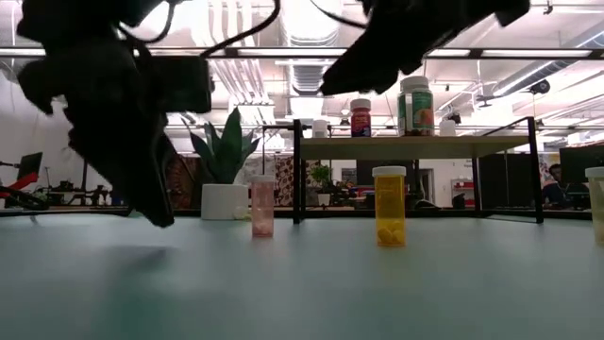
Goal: Pick and place medicine bottles onto shelf by color
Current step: Put the left light pink pill bottle on the shelf
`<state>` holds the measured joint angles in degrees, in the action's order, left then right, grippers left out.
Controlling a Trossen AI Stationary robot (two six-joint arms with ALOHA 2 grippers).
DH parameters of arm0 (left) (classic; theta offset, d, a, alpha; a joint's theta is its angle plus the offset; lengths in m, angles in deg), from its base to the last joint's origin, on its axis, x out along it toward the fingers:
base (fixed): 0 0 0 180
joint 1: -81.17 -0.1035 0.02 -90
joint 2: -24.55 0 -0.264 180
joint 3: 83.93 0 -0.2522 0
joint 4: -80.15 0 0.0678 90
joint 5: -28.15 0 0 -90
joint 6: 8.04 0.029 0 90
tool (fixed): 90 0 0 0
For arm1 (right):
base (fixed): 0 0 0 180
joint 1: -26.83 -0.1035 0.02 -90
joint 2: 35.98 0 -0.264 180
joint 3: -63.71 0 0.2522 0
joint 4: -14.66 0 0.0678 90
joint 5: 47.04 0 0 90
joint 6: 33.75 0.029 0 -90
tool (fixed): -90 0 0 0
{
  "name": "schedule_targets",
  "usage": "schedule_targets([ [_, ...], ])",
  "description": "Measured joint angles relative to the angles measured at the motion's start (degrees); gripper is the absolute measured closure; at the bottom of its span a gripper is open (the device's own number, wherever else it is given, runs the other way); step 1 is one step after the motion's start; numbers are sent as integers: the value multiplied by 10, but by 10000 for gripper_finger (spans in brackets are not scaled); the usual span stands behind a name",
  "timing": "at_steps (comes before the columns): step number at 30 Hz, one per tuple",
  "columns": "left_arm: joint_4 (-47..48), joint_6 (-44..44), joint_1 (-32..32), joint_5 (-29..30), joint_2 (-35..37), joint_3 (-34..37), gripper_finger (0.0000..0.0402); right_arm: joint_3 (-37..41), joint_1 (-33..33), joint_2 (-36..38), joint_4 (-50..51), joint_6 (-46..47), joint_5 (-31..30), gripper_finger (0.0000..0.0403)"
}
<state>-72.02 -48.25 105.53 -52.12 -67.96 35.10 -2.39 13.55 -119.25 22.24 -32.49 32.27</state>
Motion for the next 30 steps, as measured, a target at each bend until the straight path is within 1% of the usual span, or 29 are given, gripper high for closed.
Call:
schedule_targets([
  [7, -10, -49, 0, 49, 1, 48, 348, 0, 28, -77, -96, 23, 0, 190],
  [10, -12, -69, -3, 65, 2, 67, 356, 1, 41, -107, -134, 42, -13, 173],
  [13, -2, -79, -7, 87, 2, 83, 363, 1, 50, -120, -140, 49, -13, 162],
  [16, -1, -89, -9, 92, 8, 90, 368, 1, 51, -121, -140, 48, -9, 155],
  [20, -8, -66, -6, 91, 35, 87, 369, 1, 51, -118, -140, 47, -8, 154],
  [24, -6, -31, -4, 89, 81, 84, 369, 1, 51, -124, -155, 51, 8, 154],
  [26, -11, -21, -3, 99, 107, 84, 369, 1, 50, -137, -168, 52, 18, 154],
  [30, -10, 7, -3, 124, 144, 87, 369, 1, 51, -154, -174, 53, 18, 158],
])
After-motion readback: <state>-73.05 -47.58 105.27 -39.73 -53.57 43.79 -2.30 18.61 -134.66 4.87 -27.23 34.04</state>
